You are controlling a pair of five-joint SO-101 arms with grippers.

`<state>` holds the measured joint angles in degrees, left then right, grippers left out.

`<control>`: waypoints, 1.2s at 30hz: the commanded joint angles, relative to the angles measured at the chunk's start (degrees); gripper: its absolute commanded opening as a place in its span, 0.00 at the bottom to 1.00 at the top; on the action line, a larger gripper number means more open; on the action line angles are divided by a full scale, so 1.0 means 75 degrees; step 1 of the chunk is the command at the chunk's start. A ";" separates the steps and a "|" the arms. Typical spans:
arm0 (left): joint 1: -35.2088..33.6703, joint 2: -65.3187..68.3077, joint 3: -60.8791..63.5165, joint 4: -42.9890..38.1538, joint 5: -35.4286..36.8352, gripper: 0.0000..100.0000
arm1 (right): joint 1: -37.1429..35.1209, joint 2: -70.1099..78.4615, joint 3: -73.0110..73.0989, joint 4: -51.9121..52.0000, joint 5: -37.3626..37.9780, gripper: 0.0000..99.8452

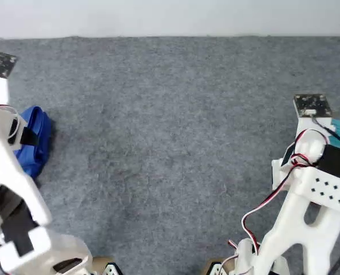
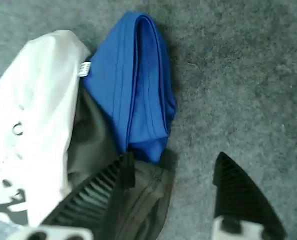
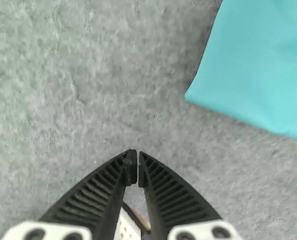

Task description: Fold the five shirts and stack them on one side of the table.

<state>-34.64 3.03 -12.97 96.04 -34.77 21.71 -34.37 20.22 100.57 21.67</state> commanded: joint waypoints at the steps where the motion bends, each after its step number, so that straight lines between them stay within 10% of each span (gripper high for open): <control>1: 0.0047 0.0879 0.0029 -0.0457 0.0094 0.27 | -0.0076 -0.0158 0.0375 0.0287 -0.0012 0.03; 17: 0.0152 0.3095 -0.0029 -0.2930 0.1219 0.10 | -0.0053 -0.0182 0.0867 0.0287 -0.0012 0.03; 36: 0.3305 -0.0059 -0.4026 -0.1418 0.1489 0.01 | -0.0064 -0.0182 0.0856 0.0287 -0.0012 0.03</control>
<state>-14.24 8.04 -38.11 85.58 -25.98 21.71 -34.37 27.08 100.57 21.67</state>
